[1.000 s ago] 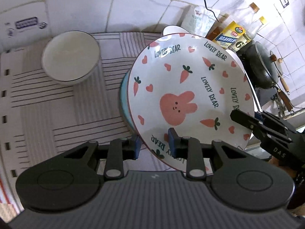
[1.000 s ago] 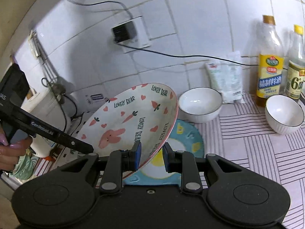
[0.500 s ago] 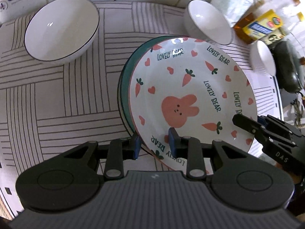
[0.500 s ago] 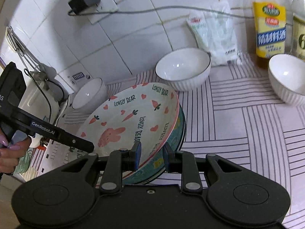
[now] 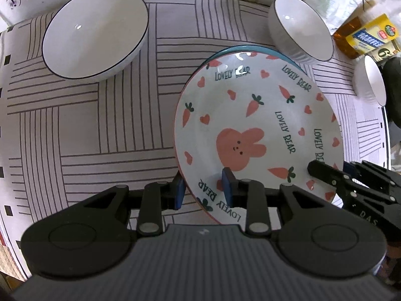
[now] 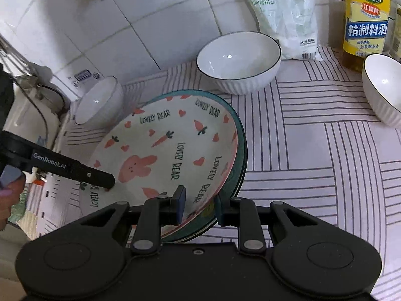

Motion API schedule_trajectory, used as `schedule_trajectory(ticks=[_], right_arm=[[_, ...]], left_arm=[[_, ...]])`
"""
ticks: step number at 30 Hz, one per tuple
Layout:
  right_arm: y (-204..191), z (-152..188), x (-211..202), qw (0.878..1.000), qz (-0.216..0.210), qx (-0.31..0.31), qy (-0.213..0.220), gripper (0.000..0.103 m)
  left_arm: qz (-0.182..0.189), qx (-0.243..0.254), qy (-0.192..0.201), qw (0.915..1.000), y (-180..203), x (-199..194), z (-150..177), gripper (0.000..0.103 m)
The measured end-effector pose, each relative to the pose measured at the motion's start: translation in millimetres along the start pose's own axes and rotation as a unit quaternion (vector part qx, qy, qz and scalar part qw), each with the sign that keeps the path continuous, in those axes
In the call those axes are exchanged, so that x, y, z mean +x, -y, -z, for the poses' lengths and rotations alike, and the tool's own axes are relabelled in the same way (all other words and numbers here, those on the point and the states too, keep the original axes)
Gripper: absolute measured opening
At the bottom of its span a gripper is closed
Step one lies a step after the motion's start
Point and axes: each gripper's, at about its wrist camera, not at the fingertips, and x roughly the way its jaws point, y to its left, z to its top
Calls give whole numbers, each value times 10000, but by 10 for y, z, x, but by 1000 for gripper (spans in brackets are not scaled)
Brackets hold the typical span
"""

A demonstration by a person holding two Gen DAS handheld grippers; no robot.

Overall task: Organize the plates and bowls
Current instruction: 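Release the pink rabbit plate and pull the grippers back, then move both grippers to the white bowl beside the vinegar bottle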

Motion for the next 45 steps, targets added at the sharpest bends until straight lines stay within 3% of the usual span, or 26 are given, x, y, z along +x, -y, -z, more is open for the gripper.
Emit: schedule_trajectory(ticks=[5, 11, 14, 21, 33, 45], right_arm=[[-244, 22, -37, 9971, 584, -428, -244, 36], [-379, 94, -24, 9924, 1062, -583, -197, 37], [-410, 136, 3, 9907, 1220, -498, -335, 36], [-530, 310, -201, 9922, 1156, -455, 68, 34], [-637, 800, -1047, 9853, 1149, -283, 1230, 39], [-602, 1085, -1697, 9723, 1109, -403, 2019, 51]], left_arm=[[-15, 33, -54, 10000, 16, 43, 34, 27], [-493, -163, -138, 9986, 196, 106, 35, 26], [-404, -63, -227, 9989, 212, 85, 80, 26], [-252, 229, -136, 9993, 184, -146, 261, 23], [-201, 1117, 104, 9935, 306, -823, 681, 23], [-227, 1984, 542, 9783, 714, -1305, 945, 40]])
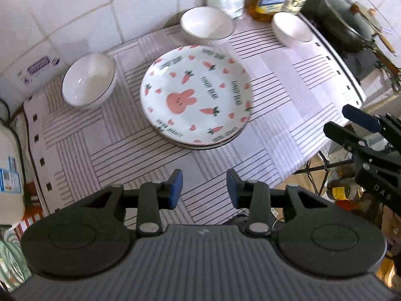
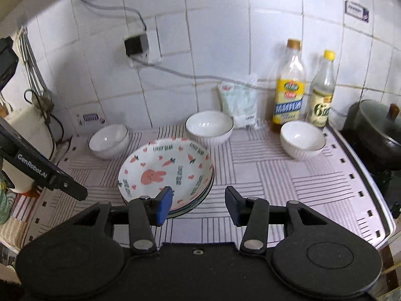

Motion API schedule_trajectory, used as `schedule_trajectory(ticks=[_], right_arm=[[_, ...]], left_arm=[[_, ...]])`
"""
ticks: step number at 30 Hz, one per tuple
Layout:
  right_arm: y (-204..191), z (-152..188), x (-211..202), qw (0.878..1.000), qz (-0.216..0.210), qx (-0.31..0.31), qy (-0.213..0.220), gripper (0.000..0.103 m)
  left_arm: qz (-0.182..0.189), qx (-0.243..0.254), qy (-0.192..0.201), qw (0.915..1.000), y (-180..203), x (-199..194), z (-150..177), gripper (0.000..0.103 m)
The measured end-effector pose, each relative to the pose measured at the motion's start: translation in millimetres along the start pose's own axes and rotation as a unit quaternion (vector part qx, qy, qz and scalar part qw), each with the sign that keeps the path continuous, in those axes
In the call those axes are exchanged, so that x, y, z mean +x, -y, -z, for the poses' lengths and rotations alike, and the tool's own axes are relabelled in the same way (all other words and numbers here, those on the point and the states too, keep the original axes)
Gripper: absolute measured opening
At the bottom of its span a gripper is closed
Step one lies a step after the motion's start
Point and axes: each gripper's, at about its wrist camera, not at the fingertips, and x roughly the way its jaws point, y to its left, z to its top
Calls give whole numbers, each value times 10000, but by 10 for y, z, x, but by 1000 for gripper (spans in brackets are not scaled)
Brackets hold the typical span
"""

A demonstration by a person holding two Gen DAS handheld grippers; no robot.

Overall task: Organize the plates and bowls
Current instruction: 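Move both grippers to the white bowl beside the vinegar bottle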

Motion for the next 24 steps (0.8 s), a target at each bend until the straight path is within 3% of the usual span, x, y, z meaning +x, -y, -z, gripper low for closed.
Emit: schedule_trajectory(ticks=[5, 10, 19, 24], right_arm=[[13, -16, -199, 9995, -131, -204, 206, 52], [194, -64, -235, 9990, -171, -256, 311, 60], [926, -223, -12, 9988, -158, -187, 412, 83], [1384, -306, 166, 9977, -225, -245, 589, 87]], left_arm=[[-12, 131, 67, 9999, 206, -5, -97, 43], [-38, 57, 46, 10000, 379, 71, -248, 47], [-262, -233, 289, 9990, 741, 192, -770, 60], [-400, -426, 435, 9973, 955, 327, -1036, 66]])
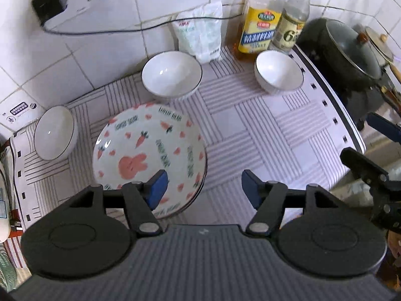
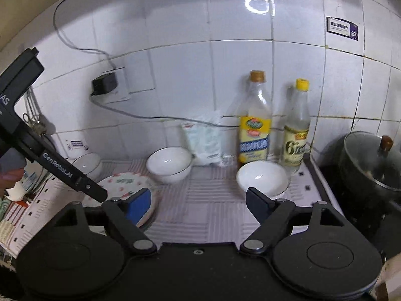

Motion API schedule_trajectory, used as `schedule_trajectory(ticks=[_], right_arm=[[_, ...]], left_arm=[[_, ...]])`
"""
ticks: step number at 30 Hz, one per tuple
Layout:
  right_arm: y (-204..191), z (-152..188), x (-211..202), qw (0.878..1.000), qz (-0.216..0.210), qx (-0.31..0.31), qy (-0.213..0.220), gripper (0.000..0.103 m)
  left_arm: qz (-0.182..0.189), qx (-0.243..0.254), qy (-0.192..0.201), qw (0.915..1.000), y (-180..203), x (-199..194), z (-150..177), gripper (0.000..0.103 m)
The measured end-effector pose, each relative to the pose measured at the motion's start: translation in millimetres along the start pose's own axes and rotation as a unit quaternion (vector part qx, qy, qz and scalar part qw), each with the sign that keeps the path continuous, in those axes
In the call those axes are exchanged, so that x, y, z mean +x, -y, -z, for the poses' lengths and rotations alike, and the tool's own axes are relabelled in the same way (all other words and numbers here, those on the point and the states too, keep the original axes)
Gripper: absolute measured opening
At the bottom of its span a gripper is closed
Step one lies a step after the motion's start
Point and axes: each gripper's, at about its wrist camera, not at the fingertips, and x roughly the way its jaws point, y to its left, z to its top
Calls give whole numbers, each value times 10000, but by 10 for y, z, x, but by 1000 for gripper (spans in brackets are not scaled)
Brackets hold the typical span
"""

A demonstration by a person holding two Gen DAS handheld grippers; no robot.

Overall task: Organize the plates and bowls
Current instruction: 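Move both grippers to the white bowl beside the vinegar bottle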

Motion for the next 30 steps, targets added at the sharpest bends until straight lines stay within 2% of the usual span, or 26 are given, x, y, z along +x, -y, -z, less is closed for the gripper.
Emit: schedule_trajectory(ticks=[2, 7, 10, 18, 23, 26, 29, 30], right_arm=[[182, 2, 69, 9999, -22, 8, 98, 88], [685, 34, 285, 9989, -42, 148, 448, 103], [982, 54, 547, 9988, -40, 381, 297, 103], [1466, 216, 1291, 9916, -233, 1243, -262, 102], [1612, 286, 1630, 9833, -203, 1769, -380, 93], [1717, 312, 1792, 9786, -118, 2003, -455, 86], [1811, 327, 1909, 9751, 3, 2137, -594, 71], [1838, 327, 1952, 9738, 59, 2172, -669, 62]], left_arm=[[-53, -88, 30, 9999, 92, 73, -87, 68], [-173, -149, 204, 9995, 327, 260, -272, 80], [-267, -156, 348, 9989, 445, 415, -378, 82], [-15, -657, 775, 9948, 576, 878, -655, 86], [85, -1033, 982, 9898, 603, 1247, -841, 86], [142, -1173, 966, 9883, 641, 1498, -933, 86], [252, -1344, 879, 9867, 671, 1719, -1006, 86], [252, -1370, 814, 9869, 694, 1796, -1028, 86]])
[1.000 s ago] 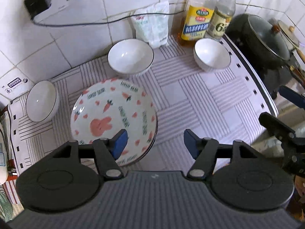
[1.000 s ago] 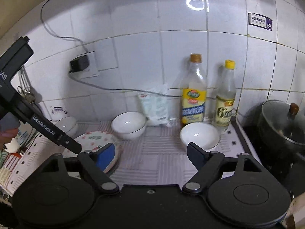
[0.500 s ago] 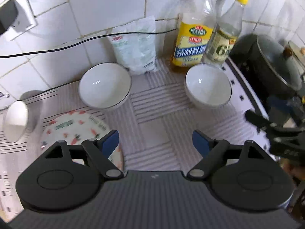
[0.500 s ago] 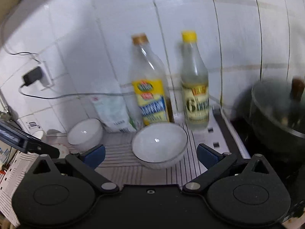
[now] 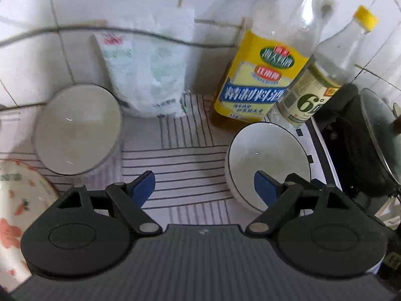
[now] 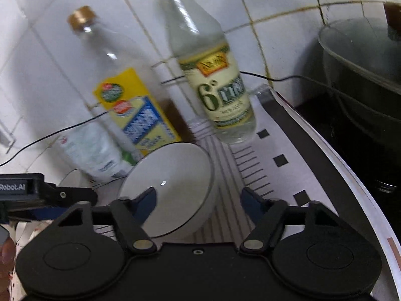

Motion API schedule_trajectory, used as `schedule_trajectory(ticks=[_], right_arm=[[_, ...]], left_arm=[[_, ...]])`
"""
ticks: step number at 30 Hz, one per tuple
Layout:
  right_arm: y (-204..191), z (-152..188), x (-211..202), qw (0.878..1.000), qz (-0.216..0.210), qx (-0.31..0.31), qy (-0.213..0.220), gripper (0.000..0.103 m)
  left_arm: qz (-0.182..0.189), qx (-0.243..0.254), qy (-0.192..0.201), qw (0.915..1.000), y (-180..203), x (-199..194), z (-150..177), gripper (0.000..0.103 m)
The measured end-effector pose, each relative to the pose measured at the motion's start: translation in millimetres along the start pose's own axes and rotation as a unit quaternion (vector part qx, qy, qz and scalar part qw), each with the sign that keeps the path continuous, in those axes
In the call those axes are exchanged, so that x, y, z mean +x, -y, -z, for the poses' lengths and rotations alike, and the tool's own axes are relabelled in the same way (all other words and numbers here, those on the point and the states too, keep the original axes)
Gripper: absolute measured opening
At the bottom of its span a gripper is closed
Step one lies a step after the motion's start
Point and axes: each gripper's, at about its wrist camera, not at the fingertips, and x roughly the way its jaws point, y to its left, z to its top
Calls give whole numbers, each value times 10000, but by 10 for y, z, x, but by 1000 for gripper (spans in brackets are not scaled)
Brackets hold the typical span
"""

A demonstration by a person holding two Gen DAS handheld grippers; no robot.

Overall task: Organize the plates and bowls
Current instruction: 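Move both grippers to the white bowl beside the vinegar bottle, then close both grippers on the rim of the white bowl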

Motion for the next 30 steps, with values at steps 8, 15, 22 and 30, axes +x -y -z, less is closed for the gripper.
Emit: schedule_trajectory(ticks=[8, 15, 22, 30], right_arm=[[56, -31, 120, 9994, 24, 74, -323, 29], [-13, -78, 185, 9985, 88, 162, -524, 19], [-104, -38, 68, 9962, -91, 226, -834, 19], [-300, 159, -235, 9926, -541, 60, -1089, 20]], left_arm=[[202, 24, -462, 9987, 152, 344, 94, 74], [478, -117, -741, 9960, 182, 412, 136, 19], [424, -132, -871, 9952, 90, 212, 331, 18], [317, -208, -1030, 9940, -87, -227, 614, 18]])
